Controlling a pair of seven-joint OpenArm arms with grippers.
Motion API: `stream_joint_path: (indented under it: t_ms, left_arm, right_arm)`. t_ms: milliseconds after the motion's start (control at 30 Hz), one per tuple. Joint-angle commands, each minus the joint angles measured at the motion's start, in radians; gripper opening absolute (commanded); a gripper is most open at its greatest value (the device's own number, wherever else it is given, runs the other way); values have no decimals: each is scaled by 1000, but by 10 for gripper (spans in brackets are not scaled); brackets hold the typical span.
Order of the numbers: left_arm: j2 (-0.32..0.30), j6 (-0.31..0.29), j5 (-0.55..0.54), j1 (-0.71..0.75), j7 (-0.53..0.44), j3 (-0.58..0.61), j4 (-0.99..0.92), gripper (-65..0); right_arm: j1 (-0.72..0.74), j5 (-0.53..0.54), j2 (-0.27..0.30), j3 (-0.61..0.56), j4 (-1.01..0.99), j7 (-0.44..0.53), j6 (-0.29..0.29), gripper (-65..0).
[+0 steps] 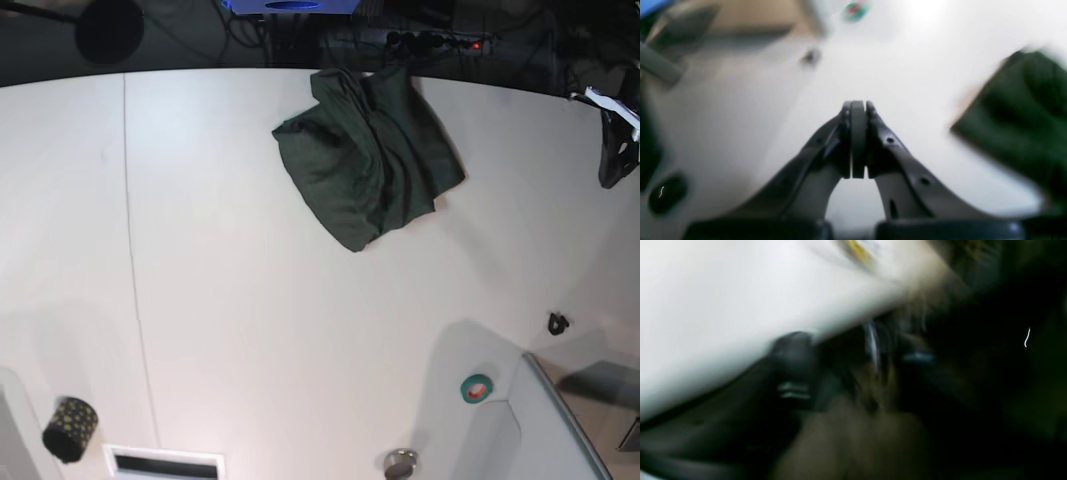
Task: Layout the t-shirt on the table in an organized manner, then fold the t-shirt properly
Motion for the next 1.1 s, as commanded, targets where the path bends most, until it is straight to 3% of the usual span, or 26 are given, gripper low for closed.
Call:
stream_joint_path:
  t_ms: [0,67,167,233,333,433,500,533,633,733,867,1067]
  left_arm:
    - [2,-17,12,-14,-36,16,22,-650]
    - [56,-17,121,24,-38,50,16,-650]
    - [103,-17,206,72,-39,97,-15,-650]
    - [103,-17,188,182,-53,108,-84,-650]
    - [65,-17,216,211,-145,237,-278,-650]
    - [39,-17,371,214,-169,343,-428,-650]
    - [37,-17,473,210,-205,432,-546,-650]
    - [34,11,506,208,-231,472,-610,-650]
    - [5,140,549,190,-334,599,-781,-650]
    - [-32,258,546,171,-438,728,-907,-650]
    - [-52,357,544,148,-481,805,-985,-650]
    - [-52,372,544,142,-507,806,-965,-650]
  right_arm:
    - [-1,1,41,0,-28,7,33,-650]
    - [-14,-11,115,-42,-209,-122,93,-602]
    - [11,-15,236,-224,-450,-206,144,-650]
    - [17,-15,271,-393,-668,-179,145,-644]
    - [147,-21,300,-720,-996,-78,137,-645]
    - [321,-18,311,-1091,-1305,-39,70,-644]
    - [404,-15,280,-1308,-1441,-2,-27,-645]
    - [424,-15,242,-1400,-1475,24,-64,-644]
    - [445,-15,202,-1596,-1506,51,-168,-644]
    - [482,-13,182,-1647,-1513,51,-258,-645]
    - [493,-13,210,-1605,-1510,56,-317,-645]
    - [471,-13,273,-1443,-1504,73,-320,-645]
